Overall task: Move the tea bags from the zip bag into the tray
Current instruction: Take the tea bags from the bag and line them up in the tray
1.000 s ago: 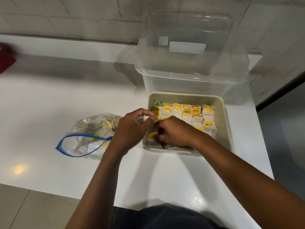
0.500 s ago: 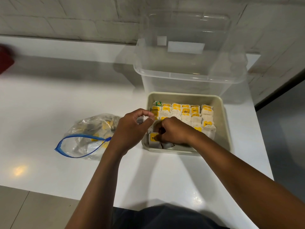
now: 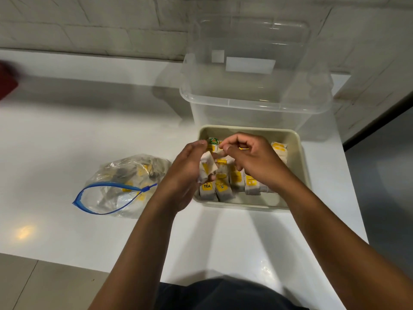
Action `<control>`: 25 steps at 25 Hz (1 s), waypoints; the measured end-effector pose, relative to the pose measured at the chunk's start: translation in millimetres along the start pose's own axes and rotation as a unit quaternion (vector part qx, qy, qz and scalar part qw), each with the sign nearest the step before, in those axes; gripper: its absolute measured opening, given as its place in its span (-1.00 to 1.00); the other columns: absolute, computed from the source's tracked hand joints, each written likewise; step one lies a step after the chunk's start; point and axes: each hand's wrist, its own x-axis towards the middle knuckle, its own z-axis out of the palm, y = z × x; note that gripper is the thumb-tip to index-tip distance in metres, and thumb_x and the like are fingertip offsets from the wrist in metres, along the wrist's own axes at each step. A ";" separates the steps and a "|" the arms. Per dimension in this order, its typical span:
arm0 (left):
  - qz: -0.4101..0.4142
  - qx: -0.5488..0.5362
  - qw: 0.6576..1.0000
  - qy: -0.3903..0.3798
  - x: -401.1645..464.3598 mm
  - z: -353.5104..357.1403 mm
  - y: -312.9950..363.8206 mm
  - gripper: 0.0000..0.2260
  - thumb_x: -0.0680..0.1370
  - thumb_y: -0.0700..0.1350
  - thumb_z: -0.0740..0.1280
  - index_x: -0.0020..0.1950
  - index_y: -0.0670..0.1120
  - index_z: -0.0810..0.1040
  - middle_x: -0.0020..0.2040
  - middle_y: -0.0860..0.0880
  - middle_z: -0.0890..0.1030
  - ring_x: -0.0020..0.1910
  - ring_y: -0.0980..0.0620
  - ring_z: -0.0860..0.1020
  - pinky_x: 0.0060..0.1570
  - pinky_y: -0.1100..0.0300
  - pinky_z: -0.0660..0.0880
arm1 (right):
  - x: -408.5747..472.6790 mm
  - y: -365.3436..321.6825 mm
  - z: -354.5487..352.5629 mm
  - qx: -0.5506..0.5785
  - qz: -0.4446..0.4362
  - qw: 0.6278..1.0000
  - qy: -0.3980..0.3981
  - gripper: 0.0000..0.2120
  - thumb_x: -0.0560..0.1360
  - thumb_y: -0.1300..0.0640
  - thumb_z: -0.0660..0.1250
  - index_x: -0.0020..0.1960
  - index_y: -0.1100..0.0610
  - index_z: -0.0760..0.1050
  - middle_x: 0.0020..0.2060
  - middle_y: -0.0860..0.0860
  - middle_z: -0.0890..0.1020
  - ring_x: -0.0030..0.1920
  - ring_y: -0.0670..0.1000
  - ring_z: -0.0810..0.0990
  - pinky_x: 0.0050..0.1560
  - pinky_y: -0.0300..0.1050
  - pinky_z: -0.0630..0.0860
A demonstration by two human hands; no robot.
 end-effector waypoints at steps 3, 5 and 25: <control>-0.100 -0.129 0.985 -0.046 -1.1 13.9 -0.5 -0.63 0.66 0.08 0.19 0.34 -0.13 0.49 0.11 -0.17 0.67 0.03 -0.12 0.62 -0.03 0.02 0.60 | -18.9 -9.0 -5.8 0.007 -0.036 0.999 0.030 -0.86 0.54 0.22 0.38 0.02 0.02 0.64 -0.13 -0.13 0.65 -0.36 -0.18 0.49 -0.26 -0.30 0.43; -0.113 -0.147 0.980 -0.068 -1.2 16.9 -0.7 -0.58 0.66 0.07 0.17 0.40 -0.16 0.45 0.27 -0.24 0.59 0.06 -0.13 0.62 0.11 -0.08 0.57 | -25.3 -7.1 -9.2 -0.052 -0.068 0.996 0.020 -0.80 0.51 0.24 0.42 0.04 -0.03 0.65 -0.07 -0.12 0.59 -0.33 -0.12 0.48 -0.21 -0.35 0.43; -0.069 -0.247 0.947 -0.195 1.7 18.1 -17.8 -0.15 0.27 -0.53 0.06 0.54 -0.06 0.25 0.41 -0.20 0.49 0.35 -0.26 0.50 0.12 -0.07 0.59 | -47.2 1.3 -9.4 -0.028 0.009 0.999 0.012 -0.86 0.56 0.15 0.36 -0.05 -0.02 0.68 -0.18 -0.27 0.67 -0.15 -0.28 0.60 -0.13 -0.48 0.39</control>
